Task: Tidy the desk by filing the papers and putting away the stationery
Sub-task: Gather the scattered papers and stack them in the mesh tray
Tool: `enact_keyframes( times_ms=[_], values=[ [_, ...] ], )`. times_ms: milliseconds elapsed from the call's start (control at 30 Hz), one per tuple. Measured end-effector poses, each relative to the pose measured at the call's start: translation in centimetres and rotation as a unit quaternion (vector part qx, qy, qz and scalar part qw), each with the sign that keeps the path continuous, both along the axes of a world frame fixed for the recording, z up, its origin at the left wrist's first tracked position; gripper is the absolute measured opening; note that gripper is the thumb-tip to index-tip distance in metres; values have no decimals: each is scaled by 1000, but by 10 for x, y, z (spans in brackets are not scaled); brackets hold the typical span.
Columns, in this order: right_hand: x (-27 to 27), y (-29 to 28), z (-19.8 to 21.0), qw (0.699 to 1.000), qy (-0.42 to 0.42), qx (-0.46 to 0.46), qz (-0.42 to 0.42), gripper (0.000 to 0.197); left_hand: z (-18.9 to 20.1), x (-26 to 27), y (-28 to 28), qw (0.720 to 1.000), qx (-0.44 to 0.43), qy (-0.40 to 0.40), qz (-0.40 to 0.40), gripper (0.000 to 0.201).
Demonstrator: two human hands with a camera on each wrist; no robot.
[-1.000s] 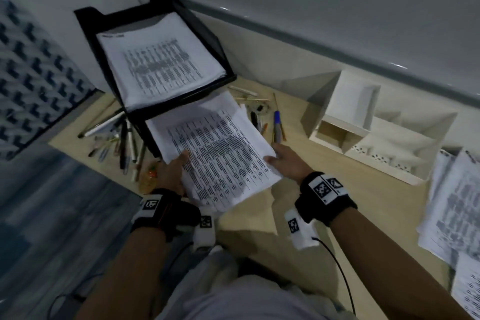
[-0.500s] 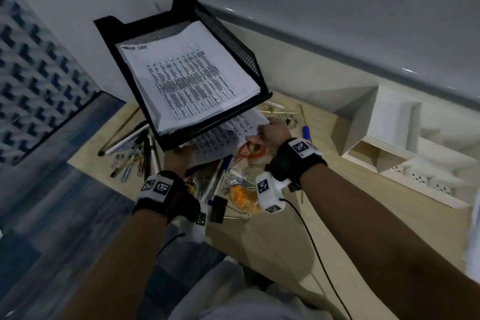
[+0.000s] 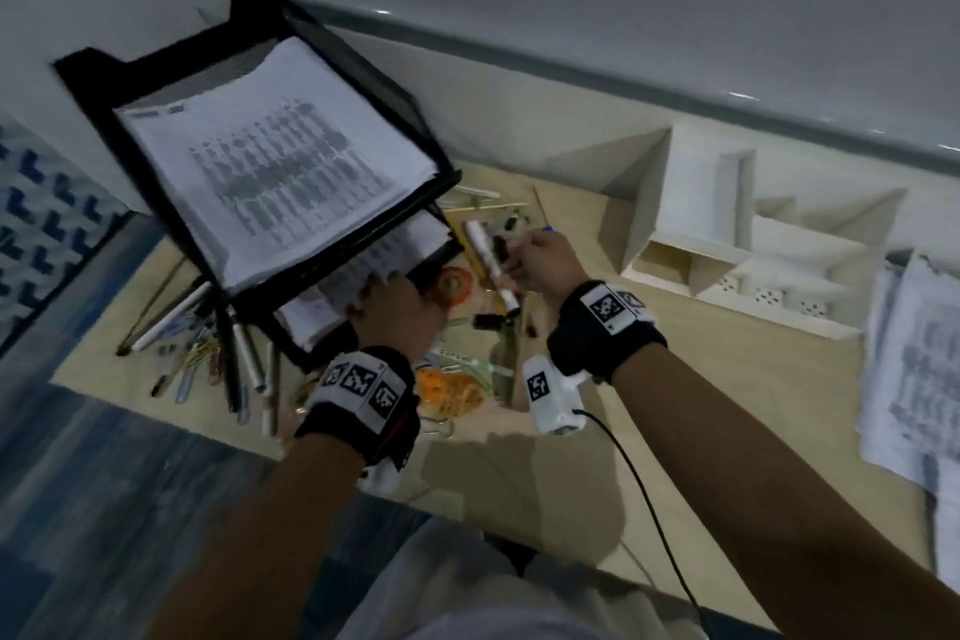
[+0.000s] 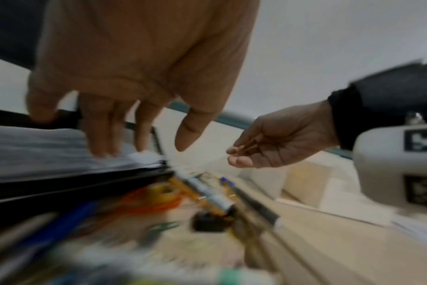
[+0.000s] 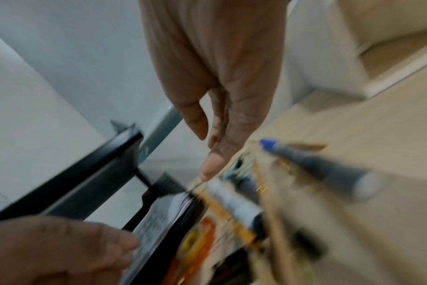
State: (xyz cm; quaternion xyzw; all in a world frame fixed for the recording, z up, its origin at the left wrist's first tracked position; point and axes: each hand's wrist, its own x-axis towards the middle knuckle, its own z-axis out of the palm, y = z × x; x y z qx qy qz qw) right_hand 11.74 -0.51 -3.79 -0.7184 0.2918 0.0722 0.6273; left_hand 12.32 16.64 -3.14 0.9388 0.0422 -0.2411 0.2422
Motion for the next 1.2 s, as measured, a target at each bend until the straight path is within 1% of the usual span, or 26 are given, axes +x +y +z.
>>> enact_keyframes(
  times_ms=[33,67,100,133,167,233,300,367,433,467,533,567,600,667,700,733,767,800,833,867,900,967,1000,1067,1133,1200],
  values=[
    [-17,-18,5,1000,-4,4,-14,28,3,-3,-23,999,-22,-4,-48,38],
    [-36,-38,12,1000,-11,3,-28,28,11,-13,-48,995,-44,2,-89,26],
    [-56,-60,17,999,-18,1,-44,28,18,-23,-75,988,-85,-11,-129,22],
    [-78,-83,20,997,-29,-1,-71,28,26,-31,-99,983,-114,0,-147,23],
    [-102,-107,26,994,-40,-10,-104,28,30,-39,-125,973,-140,-12,-181,25],
    [-151,-156,36,983,-56,-43,-170,27,39,-58,-174,955,-158,-25,-251,30],
    [-203,-207,42,966,-59,-80,-237,26,49,-82,-222,933,-187,-1,-307,26],
    [-254,-256,39,945,-25,-124,-301,24,51,-105,-267,911,-214,25,-351,21],
    [-303,-299,28,917,35,-187,-351,19,46,-128,-308,899,-222,60,-372,22],
    [-325,-318,21,904,82,-225,-355,17,42,-141,-325,893,-221,72,-385,22],
    [-368,-348,9,880,206,-290,-314,13,31,-166,-356,883,-217,88,-408,17],
    [-388,-360,1,866,262,-309,-293,21,25,-179,-369,877,-214,91,-421,15],
    [-405,-368,-5,857,302,-306,-284,36,19,-193,-380,871,-201,90,-439,15],
    [-428,-374,-17,855,343,-283,-265,73,5,-223,-398,854,-172,85,-483,17],
    [-434,-376,-22,858,355,-278,-247,88,-2,-238,-406,841,-149,78,-514,16],
    [-436,-376,-24,857,366,-284,-226,96,-8,-254,-412,823,-121,63,-552,19],
    [-436,-377,-28,852,376,-295,-216,96,-16,-270,-418,801,-87,40,-591,30],
    [-435,-378,-29,844,385,-309,-211,93,-22,-286,-423,777,-49,16,-627,43],
    [-434,-379,-30,838,391,-320,-205,88,-26,-300,-427,757,-15,-9,-654,53],
    [-434,-383,-30,833,396,-339,-185,81,-30,-313,-431,743,13,-37,-669,59],
    [-434,-387,-30,827,398,-366,-153,71,-34,-323,-435,741,29,-62,-668,62],
    [-435,-397,-27,823,378,-409,-110,46,-38,-336,-442,765,25,-72,-639,61],
    [-436,-402,-25,831,352,-414,-116,34,-38,-340,-444,777,14,-68,-625,59],
    [-439,-409,-18,857,297,-395,-147,19,-42,-342,-448,792,-4,-63,-607,58],
    [-442,-413,-10,874,244,-383,-175,10,-41,-340,-453,792,-3,-66,-607,60],
    [-444,-413,-5,883,188,-380,-199,25,-40,-340,-461,784,27,-97,-612,56]
  ],
)
